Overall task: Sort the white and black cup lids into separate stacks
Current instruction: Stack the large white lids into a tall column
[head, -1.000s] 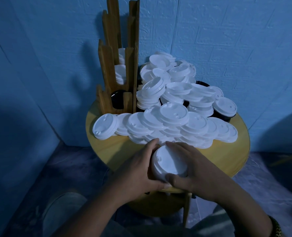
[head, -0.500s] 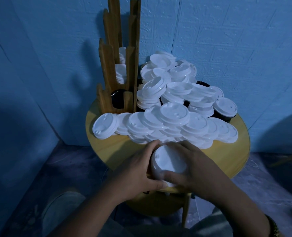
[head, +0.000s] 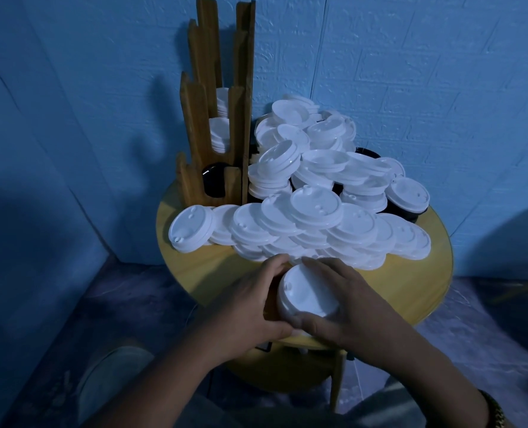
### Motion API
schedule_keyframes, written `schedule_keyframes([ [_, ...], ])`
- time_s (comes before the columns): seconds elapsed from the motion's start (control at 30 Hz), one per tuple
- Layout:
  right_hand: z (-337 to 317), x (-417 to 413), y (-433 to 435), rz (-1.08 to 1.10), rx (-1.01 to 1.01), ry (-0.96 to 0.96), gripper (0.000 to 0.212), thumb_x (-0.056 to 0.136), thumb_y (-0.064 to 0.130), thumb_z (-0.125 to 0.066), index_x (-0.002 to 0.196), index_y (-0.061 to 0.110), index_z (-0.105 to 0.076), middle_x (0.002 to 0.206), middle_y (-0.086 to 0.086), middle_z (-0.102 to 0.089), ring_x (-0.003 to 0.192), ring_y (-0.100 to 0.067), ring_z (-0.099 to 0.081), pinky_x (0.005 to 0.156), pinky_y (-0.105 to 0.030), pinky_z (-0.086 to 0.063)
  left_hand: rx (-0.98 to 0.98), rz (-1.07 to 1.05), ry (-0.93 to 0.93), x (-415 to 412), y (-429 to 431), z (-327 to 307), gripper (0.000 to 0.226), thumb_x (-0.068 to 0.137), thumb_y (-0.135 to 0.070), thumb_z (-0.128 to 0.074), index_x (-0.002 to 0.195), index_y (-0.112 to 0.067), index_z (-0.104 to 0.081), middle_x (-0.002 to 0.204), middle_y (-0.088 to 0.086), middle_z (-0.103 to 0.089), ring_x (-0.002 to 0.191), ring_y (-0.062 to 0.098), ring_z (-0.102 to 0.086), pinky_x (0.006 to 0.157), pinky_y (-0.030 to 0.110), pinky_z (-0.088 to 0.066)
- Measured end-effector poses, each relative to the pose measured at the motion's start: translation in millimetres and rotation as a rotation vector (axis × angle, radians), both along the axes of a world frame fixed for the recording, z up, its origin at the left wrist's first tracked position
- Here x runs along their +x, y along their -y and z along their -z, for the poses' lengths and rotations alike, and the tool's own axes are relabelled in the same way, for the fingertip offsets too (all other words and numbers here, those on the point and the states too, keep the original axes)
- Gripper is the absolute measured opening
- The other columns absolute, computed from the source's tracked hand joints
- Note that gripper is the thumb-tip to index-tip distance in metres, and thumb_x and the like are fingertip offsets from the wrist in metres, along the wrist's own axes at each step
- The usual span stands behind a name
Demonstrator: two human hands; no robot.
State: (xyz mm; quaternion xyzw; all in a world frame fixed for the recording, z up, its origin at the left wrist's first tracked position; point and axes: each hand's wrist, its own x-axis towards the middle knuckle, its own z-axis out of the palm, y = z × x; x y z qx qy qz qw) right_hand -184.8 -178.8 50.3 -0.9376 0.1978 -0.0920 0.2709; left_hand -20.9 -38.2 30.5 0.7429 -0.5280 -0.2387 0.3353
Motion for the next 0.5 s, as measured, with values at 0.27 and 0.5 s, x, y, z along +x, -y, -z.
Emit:
schedule_keyframes([
  [0.27,9,-8,-2,0.065,0.117,0.095,0.102,0.061,0.089,-0.057,0.147,0.043,-0.028,0.133,0.043,-0.031,0.119,0.018,-0.033,0.097,-0.011,-0.033,-0.3,-0.305,0.047,40,-25,-28,0.052,0.081,-0.044,-0.078,0.128,-0.04,-0.058,0.122,-0.032,-0.06,0.119,-0.012,-0.052,0.091,0.017,-0.041],
  [0.5,9,-5,-6,0.071,0.087,0.127,0.095,0.062,0.092,-0.053,0.142,0.045,-0.031,0.125,0.052,-0.026,0.113,0.021,-0.032,0.089,-0.005,-0.031,-0.053,-0.729,0.186,101,-19,-7,0.093,0.079,-0.066,-0.073,0.149,-0.017,-0.037,0.149,0.01,-0.048,0.136,0.032,-0.047,0.103,0.05,-0.046],
])
